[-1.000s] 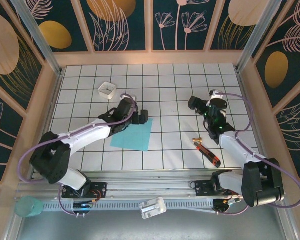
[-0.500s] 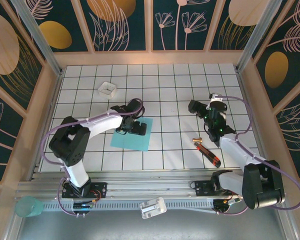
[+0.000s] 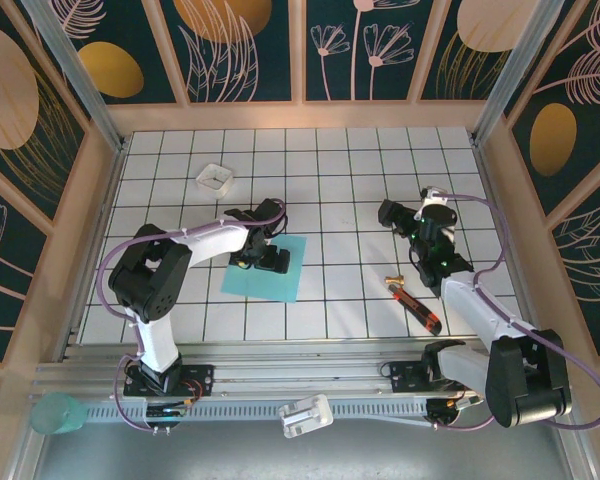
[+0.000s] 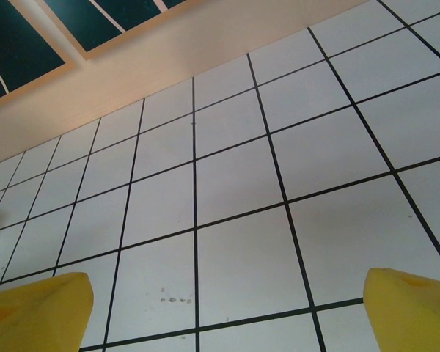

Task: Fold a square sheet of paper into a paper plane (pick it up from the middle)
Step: First fold the square sheet of paper in half at the center of the table.

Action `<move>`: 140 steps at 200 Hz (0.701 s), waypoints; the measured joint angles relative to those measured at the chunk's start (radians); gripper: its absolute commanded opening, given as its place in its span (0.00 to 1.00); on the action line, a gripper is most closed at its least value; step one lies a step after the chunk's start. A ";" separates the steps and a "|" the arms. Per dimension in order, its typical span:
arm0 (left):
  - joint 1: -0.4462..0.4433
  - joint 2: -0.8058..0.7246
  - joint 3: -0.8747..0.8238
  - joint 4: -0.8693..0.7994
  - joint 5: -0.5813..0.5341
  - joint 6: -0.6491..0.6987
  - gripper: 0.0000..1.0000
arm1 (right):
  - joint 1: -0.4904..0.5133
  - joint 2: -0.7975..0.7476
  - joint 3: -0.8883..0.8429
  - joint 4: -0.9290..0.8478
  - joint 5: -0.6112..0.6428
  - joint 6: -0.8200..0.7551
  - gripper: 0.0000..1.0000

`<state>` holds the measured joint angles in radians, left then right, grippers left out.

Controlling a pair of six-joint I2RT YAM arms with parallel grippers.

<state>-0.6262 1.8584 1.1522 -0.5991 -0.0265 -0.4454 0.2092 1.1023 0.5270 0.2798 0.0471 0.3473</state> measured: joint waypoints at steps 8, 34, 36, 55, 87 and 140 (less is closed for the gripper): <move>0.000 0.000 0.000 -0.001 -0.001 0.000 0.99 | 0.000 0.000 0.000 0.000 0.000 0.000 0.95; 0.000 0.000 0.007 -0.011 -0.011 -0.001 0.99 | 0.000 0.002 0.000 0.000 0.000 0.000 0.95; 0.000 0.000 0.007 -0.011 -0.012 -0.001 0.99 | 0.000 0.002 0.000 0.000 0.000 0.000 0.95; -0.002 -0.002 0.022 -0.035 -0.027 -0.004 0.99 | 0.000 0.012 0.000 0.000 0.000 0.000 0.95; -0.009 -0.016 0.043 -0.041 -0.029 -0.005 0.99 | 0.000 0.024 0.000 0.000 0.000 0.000 0.95; -0.020 -0.016 0.043 -0.040 -0.003 -0.012 0.99 | 0.000 0.027 0.000 0.001 0.000 0.000 0.95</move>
<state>-0.6460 1.8420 1.1954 -0.6392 -0.0292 -0.4572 0.2092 1.1290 0.5270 0.2806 0.0475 0.3470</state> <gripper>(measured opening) 0.988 0.951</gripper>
